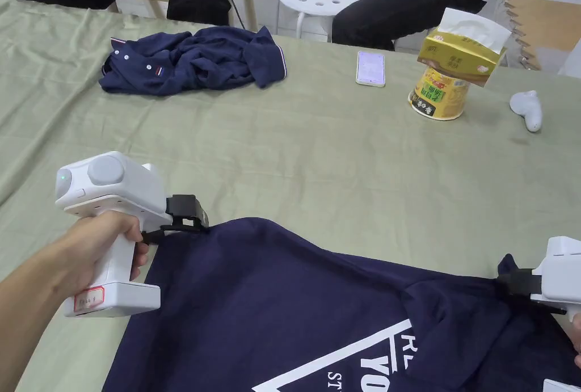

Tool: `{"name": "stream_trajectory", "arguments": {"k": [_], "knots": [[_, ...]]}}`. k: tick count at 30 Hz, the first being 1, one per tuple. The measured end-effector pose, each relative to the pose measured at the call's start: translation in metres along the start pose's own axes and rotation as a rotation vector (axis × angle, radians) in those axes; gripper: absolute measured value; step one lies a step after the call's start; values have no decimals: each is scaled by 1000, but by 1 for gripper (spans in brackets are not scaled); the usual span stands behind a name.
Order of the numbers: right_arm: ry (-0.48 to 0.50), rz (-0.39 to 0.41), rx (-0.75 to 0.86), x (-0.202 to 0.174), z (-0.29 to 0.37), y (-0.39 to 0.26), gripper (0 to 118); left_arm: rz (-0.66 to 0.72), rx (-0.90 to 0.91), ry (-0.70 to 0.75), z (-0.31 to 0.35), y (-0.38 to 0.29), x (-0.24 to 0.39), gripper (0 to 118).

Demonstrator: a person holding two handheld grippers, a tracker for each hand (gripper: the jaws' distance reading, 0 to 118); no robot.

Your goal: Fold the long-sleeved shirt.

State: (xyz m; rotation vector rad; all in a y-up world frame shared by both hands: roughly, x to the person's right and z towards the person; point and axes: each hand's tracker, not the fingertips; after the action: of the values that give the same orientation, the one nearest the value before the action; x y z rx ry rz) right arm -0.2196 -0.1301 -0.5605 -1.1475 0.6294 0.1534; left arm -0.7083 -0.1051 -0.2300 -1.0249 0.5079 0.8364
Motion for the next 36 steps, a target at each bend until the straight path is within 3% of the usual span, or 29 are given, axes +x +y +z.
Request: {"name": "stream_trajectory", "arguments": {"k": [2, 10, 13, 15, 16, 21, 26, 36], "knots": [[8, -7, -1, 3, -2, 1, 10, -95, 18, 35, 3, -14, 8, 60], [21, -18, 19, 4, -2, -4, 10, -98, 2, 47, -11, -2, -14, 55], [16, -9, 22, 3, -2, -4, 10, -103, 46, 110, -15, -8, -19, 26], [12, -5, 27, 2, 0, -3, 10, -19, 75, 59, -10, -10, -23, 21], [10, 4, 29, 2, 3, -2, 10, -46, 71, 43, -7, -12, -23, 17], [48, 64, 173, -11, 46, -14, 10, -135, 208, 26, 29, -33, -4, 14], [98, 96, 317, -18, 106, -38, 10, -132, 314, -47, 80, -58, 2, 14], [181, 172, 432, -4, 211, -147, 10, -211, 388, -246, 197, -184, -25, 14]]}}
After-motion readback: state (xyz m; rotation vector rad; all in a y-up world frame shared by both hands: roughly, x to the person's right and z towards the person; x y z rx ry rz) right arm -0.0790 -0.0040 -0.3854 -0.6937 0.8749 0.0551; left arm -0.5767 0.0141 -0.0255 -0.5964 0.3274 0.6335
